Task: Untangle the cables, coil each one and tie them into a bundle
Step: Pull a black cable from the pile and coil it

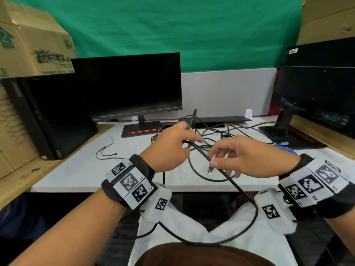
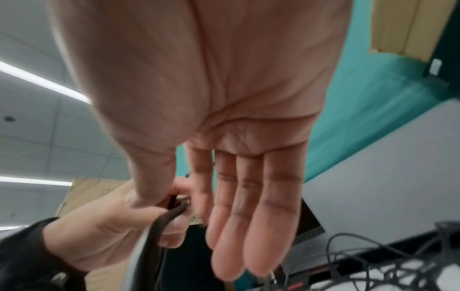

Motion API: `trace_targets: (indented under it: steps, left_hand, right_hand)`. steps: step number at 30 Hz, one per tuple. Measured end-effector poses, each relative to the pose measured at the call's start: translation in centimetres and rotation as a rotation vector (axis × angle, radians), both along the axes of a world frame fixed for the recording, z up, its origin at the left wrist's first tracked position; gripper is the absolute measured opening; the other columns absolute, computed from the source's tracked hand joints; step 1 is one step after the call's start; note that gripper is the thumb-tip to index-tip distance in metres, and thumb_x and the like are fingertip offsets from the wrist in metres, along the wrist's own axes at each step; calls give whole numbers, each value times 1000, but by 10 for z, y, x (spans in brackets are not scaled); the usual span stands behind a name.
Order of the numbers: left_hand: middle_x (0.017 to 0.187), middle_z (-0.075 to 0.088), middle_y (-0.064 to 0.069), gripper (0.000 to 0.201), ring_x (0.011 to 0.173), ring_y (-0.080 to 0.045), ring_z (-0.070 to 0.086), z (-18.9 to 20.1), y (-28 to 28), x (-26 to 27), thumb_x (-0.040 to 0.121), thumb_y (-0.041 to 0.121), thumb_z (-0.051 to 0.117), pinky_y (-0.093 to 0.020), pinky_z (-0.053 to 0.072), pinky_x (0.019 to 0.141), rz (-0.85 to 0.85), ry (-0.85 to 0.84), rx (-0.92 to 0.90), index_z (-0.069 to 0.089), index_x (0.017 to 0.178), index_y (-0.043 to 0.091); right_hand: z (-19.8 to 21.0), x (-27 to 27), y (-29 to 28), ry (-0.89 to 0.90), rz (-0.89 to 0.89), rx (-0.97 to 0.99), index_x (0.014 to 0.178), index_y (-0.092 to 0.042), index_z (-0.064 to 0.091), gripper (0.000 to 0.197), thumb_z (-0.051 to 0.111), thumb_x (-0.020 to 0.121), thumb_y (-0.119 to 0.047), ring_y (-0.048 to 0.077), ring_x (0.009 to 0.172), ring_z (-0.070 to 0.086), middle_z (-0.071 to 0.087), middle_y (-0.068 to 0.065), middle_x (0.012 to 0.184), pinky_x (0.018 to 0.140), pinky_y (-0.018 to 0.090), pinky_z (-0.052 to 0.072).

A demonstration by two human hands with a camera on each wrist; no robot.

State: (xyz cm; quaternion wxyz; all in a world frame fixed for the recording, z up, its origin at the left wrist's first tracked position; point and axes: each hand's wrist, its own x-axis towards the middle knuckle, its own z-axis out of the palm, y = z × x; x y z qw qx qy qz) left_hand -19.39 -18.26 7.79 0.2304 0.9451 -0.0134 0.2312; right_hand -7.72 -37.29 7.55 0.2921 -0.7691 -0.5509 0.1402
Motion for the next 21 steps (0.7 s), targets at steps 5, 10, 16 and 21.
trace_targets:
  steps: [5, 10, 16, 21]
  left_hand:
    - [90, 61, 18, 58, 72, 8, 53, 8, -10, -5, 78, -24, 44, -8, 41, 61, -225, 23, -178, 70, 114, 12]
    - [107, 68, -1, 59, 92, -14, 68, 6, -12, -8, 72, -32, 40, -28, 49, 68, -335, 185, -347, 56, 108, 12]
    - [117, 58, -6, 71, 107, -23, 71, 5, -18, -8, 84, -22, 58, -49, 59, 82, -483, 287, -444, 50, 103, 47]
    - [118, 59, -5, 55, 104, -32, 71, 5, -13, -9, 82, -21, 63, -56, 57, 87, -533, 311, -551, 56, 117, 22]
  right_hand:
    - [-4, -7, 9, 265, -76, 211, 116, -24, 51, 42, 52, 89, -56, 30, 61, 70, 72, 6, 86, 54, 40, 58]
    - [13, -7, 8, 677, -130, 548, 111, -14, 67, 58, 69, 70, -54, 15, 58, 50, 60, 3, 83, 51, 33, 53]
    - [17, -12, 7, 745, 24, 415, 96, 1, 69, 39, 73, 77, -32, 18, 63, 46, 62, 9, 78, 56, 27, 40]
    - [21, -14, 6, 666, 4, 380, 83, -5, 62, 29, 69, 84, -33, 17, 56, 47, 55, 16, 71, 49, 28, 45]
